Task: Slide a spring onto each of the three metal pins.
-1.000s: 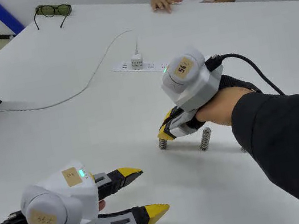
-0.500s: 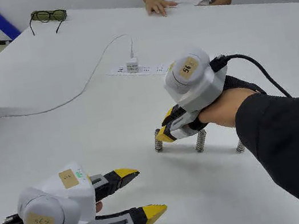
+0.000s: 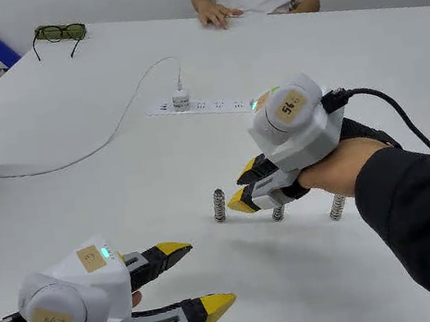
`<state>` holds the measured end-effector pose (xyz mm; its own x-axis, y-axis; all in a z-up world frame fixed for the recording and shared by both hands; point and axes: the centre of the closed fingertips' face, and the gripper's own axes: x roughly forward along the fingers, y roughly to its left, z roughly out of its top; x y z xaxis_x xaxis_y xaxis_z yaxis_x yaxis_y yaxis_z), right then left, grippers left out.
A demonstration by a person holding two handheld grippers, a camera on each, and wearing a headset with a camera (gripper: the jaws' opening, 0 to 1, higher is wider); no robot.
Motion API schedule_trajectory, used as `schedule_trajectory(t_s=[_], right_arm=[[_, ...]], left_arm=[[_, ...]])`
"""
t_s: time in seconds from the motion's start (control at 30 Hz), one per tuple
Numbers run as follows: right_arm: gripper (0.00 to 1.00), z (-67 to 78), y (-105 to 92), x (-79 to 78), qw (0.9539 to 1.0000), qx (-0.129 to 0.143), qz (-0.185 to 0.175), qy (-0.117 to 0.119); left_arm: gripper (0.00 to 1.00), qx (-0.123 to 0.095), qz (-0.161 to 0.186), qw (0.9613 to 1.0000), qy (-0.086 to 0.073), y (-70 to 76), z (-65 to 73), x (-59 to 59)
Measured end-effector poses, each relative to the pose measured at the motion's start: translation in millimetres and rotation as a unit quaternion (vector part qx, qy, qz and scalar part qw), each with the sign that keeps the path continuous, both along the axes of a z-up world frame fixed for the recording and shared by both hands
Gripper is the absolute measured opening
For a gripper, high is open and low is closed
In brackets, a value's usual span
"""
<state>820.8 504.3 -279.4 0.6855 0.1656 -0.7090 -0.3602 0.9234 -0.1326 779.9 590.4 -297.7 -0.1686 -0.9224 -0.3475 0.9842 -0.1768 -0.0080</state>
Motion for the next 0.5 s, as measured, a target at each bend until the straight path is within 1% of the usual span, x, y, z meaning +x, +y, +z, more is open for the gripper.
schedule_trajectory(t_s=[0.17, 0.3, 0.5], right_arm=[[0.24, 3.9, 2.1, -10.8, 0.9999, 0.002, -0.004, -0.011], [0.25, 8.5, 3.8, -20.1, 0.9996, 0.012, -0.011, -0.021], [0.26, 9.9, 1.9, -32.7, 0.9988, 0.022, -0.027, -0.034]], left_arm=[[0.54, -0.002, 0.002, 1.0000, 0.002, -0.6, 1.2, -0.5], [0.55, -0.002, 0.004, 1.0000, 0.002, -0.6, 1.8, -0.4], [0.56, -0.004, 0.007, 1.0000, 0.004, -0.5, 3.1, 0.1]])
